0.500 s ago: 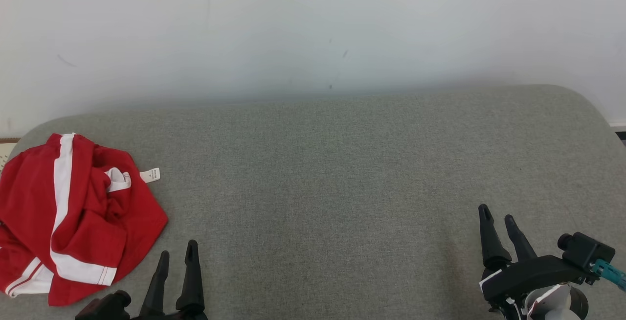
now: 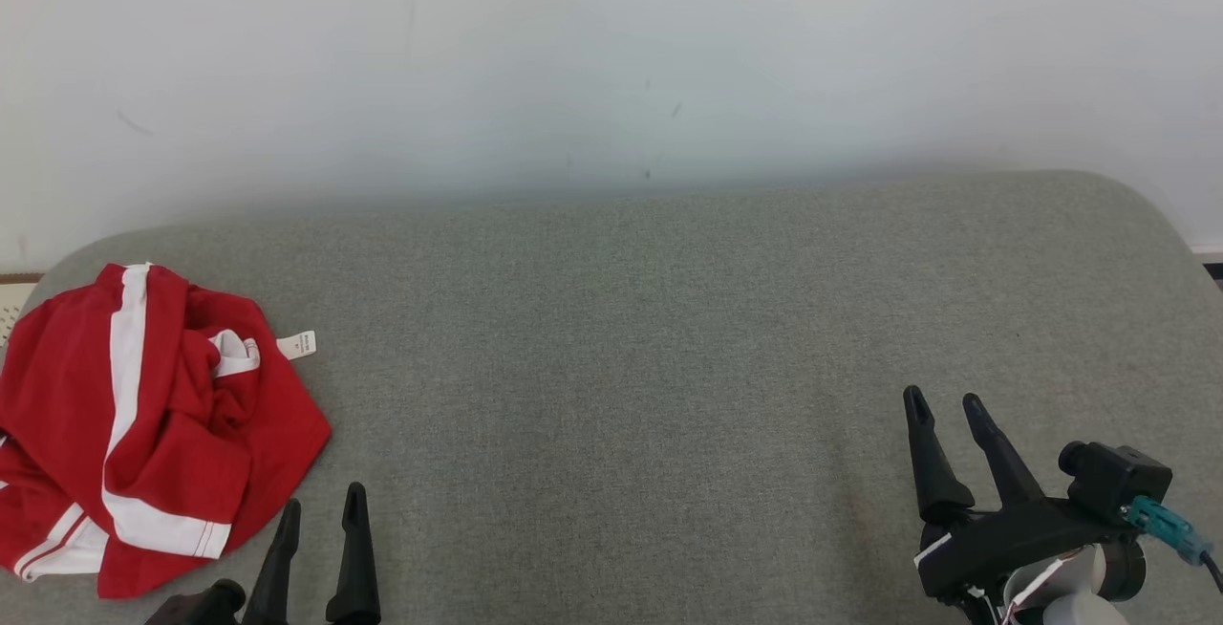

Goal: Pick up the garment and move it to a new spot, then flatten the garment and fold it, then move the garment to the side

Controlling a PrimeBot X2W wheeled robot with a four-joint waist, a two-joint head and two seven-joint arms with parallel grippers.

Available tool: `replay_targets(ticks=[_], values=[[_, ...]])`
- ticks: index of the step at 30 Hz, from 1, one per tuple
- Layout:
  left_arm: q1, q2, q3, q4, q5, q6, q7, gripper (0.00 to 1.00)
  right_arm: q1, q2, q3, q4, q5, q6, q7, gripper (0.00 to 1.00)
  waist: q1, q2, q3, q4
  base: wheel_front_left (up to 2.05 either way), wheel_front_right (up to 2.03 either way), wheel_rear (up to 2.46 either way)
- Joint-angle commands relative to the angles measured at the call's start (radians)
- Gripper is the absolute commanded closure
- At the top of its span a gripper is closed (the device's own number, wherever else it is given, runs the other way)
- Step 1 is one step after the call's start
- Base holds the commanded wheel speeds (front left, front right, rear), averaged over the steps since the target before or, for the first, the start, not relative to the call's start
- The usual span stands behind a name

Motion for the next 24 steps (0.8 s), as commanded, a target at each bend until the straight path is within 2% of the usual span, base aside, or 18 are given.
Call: replay_targets(ticks=[1,10,24], values=[[0.010,0.009,0.011,-0.014,0.033,0.006,-0.003,0.00,0.007,-0.018,0.020,-0.011,-0.025,0.000,-0.014,0.00,-0.0001,0.0000,-0.001,0.000,0.00,0.00,0.00],[0.031,0.019,0.031,-0.033,0.128,0.023,-0.007,0.00,0.007,-0.030,0.078,-0.027,-0.083,0.001,-0.049,0.00,-0.0001,0.0000,-0.008,0.004,0.00,0.00,0.00],[0.062,0.014,0.051,-0.067,0.240,0.052,-0.012,0.00,0.034,0.006,0.069,-0.034,-0.172,0.001,-0.098,0.00,-0.0001,0.0000,-0.018,0.004,0.00,0.00,0.00]])
